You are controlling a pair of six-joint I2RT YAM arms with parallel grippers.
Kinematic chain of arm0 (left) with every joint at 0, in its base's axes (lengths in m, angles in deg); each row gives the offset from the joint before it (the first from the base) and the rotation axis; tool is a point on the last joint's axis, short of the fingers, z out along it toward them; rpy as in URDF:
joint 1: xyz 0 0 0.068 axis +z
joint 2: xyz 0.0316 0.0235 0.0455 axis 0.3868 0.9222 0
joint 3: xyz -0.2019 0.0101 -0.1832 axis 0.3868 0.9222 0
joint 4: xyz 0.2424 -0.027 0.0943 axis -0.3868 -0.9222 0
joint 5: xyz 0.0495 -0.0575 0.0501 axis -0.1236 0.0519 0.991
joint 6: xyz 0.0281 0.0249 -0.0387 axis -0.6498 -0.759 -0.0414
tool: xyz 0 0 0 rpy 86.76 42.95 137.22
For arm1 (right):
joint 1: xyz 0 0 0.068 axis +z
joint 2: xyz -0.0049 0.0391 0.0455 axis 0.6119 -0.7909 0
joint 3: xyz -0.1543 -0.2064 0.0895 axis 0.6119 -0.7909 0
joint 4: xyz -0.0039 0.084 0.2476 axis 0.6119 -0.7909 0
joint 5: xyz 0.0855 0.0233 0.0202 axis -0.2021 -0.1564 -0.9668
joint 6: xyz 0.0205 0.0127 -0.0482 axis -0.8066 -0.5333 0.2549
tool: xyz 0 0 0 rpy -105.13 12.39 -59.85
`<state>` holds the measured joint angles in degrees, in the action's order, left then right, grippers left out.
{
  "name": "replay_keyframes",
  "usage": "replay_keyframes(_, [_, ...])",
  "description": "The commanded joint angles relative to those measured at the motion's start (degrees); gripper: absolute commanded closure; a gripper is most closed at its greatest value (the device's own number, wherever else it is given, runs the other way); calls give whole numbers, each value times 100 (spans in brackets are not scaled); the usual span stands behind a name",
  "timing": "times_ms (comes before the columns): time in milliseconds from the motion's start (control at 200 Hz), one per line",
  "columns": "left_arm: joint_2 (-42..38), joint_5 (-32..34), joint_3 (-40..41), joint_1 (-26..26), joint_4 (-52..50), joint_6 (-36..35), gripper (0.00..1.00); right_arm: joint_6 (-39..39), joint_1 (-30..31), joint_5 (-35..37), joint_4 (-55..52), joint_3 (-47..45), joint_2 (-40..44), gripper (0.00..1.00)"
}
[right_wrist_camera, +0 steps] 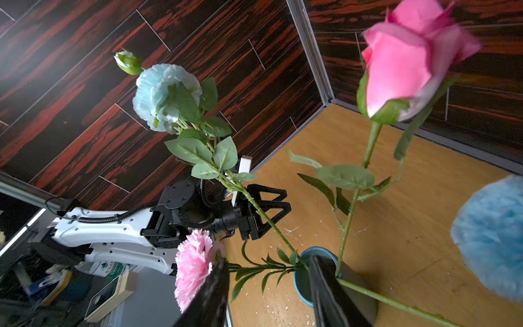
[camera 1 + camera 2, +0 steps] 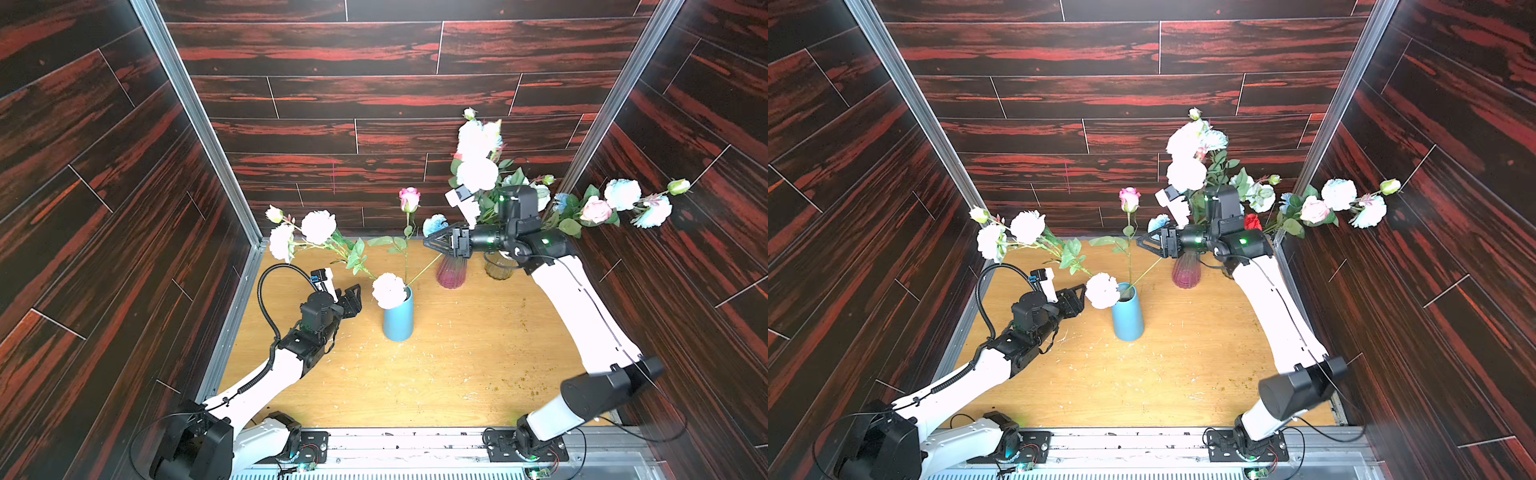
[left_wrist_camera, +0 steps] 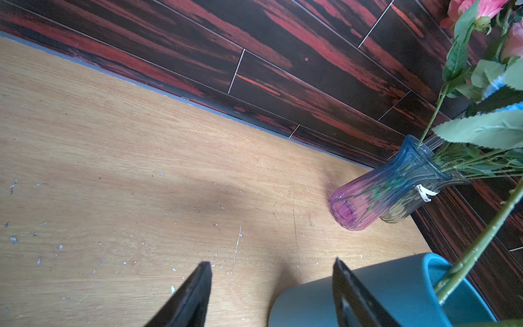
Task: Pick out blue flowers from the vase
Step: Pick up the flower from the vase.
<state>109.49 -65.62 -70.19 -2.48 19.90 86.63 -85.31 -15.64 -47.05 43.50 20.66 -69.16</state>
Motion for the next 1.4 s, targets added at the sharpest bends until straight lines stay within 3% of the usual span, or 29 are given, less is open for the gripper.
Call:
replay_keyframes(0, [-128, 19, -31, -35, 158, -109, 31, -185, 191, 362, 451, -119, 589, 54])
replay_keyframes(175, [-164, 27, 4, -35, 175, -100, 31, -453, 536, 610, 984, -526, 1199, 55])
replay_keyframes(291, [-173, 23, 15, -34, 185, -100, 31, -608, 585, 400, 1289, -732, 1433, 55])
replay_keyframes(666, [-304, 36, 102, -34, 187, -83, 31, -882, 673, -66, 1446, -725, 1030, 57])
replay_keyframes(807, [-296, 27, 104, -34, 196, -78, 31, -800, 1001, 709, 1261, -1056, 1234, 58])
replay_keyframes(927, [-331, 35, 132, -36, 228, -83, 31, -969, 1401, 1864, 1478, -1893, 1600, 59])
replay_keyframes(1102, [-331, 27, 137, -39, 231, -81, 31, -1326, 1999, 3248, 2341, -3130, 1980, 61])
replay_keyframes(1398, [-471, 33, 233, -35, 258, -69, 31, -2362, 2026, 4911, 4235, -5302, 3010, 56])
